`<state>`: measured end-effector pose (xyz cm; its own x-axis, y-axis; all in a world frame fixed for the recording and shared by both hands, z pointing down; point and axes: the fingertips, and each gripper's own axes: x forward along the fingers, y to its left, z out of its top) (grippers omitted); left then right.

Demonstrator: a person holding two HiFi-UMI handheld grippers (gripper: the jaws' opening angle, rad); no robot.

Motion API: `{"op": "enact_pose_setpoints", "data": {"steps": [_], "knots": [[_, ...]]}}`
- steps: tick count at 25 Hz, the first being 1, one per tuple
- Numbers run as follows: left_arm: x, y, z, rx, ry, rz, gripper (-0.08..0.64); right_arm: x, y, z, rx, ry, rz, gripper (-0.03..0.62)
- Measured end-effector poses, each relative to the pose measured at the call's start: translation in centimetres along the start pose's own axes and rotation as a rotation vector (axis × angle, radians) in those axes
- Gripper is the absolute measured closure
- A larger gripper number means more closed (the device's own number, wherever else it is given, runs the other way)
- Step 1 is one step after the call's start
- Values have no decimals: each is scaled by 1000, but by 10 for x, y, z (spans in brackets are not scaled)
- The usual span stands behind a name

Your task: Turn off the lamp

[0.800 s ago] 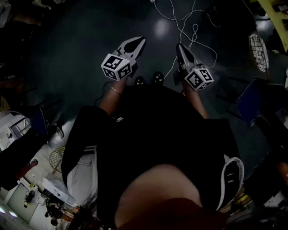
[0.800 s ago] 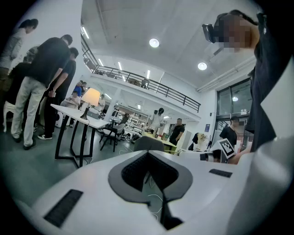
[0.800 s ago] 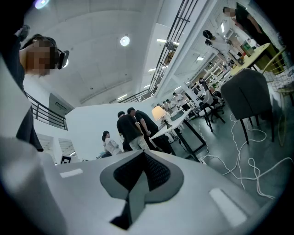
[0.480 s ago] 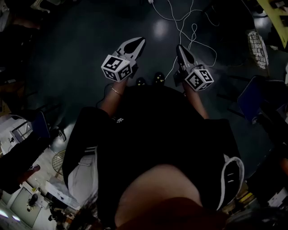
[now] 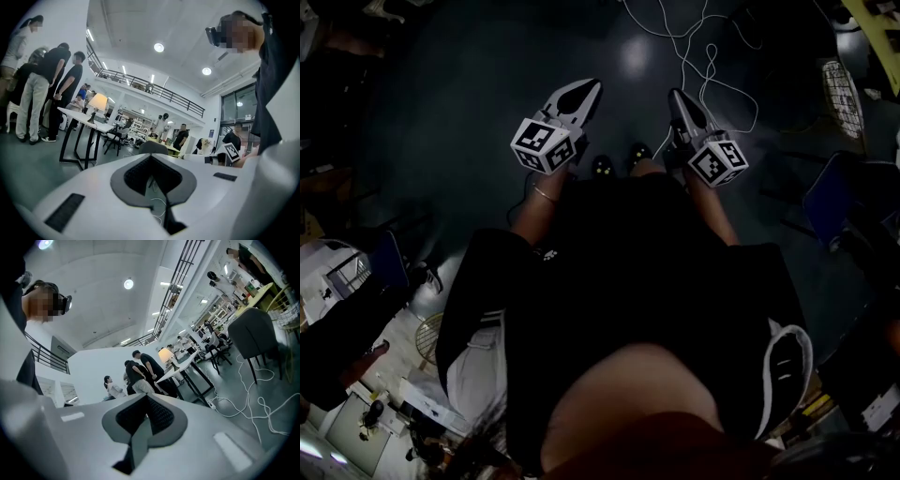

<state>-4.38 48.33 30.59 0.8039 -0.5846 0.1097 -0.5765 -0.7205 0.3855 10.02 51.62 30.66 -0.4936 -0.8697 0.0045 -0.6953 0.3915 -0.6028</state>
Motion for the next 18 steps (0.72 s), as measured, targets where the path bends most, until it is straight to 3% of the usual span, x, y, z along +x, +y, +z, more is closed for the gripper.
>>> {"op": "enact_pose_setpoints", "data": {"steps": [7,13,18], "knots": [[-24,19,-8,-21,-13,31,554,5,4,-12,23,-7,-24,592],[-32,40,4,-32,-40,55,554,33,12,-5,2,-5,8,592],[-28,56,10,-41,-46,85,554,54,-7,4,26,-17,5,592]]}}
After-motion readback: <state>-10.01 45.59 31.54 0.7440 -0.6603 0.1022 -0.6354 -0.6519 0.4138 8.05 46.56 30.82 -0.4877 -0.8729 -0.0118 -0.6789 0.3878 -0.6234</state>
